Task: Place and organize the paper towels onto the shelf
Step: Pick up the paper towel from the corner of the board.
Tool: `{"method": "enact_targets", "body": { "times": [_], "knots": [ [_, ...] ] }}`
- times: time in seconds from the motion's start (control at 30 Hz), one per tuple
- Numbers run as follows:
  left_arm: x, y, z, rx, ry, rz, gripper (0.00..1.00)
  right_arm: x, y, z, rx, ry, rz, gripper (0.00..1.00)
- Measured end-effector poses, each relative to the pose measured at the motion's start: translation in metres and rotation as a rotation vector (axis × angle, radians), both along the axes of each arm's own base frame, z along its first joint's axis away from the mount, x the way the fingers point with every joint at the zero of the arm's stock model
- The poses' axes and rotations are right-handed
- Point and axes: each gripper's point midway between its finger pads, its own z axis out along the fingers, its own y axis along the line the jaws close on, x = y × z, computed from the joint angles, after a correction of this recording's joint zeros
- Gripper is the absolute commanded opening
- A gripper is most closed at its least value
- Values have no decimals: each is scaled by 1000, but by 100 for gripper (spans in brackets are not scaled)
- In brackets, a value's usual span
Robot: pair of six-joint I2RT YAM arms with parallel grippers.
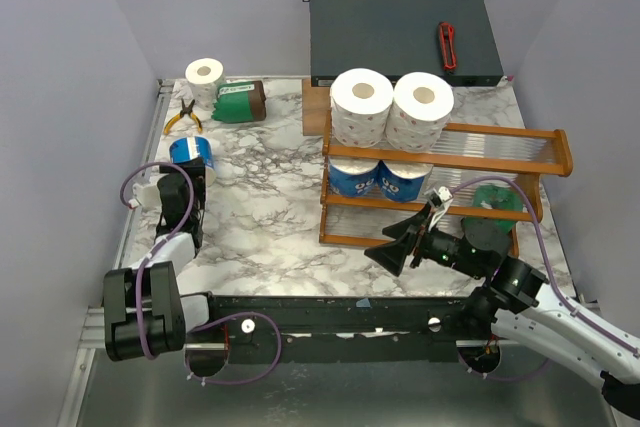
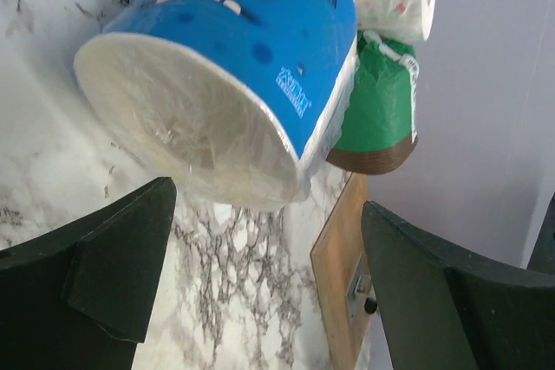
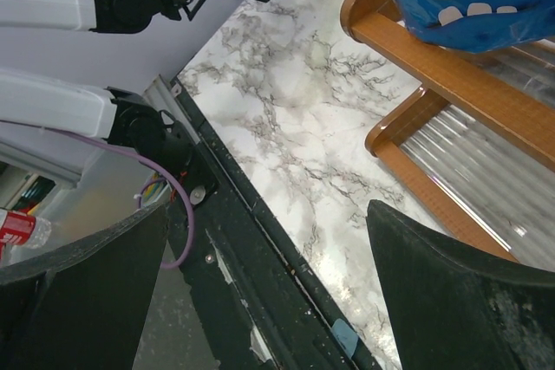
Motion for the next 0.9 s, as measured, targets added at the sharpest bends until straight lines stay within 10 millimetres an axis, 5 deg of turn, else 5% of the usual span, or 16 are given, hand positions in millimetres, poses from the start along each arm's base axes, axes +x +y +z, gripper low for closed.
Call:
{"method": "enact_targets", "body": {
  "times": [0.53,0.9],
  "knots": [
    [11,18,-17,9,27,100,86,-1,-1,-1,3,-2,0,99],
    [21,18,-3,9,-29,98,78,0,0,-4,-8,7,0,99]
  ]
}}
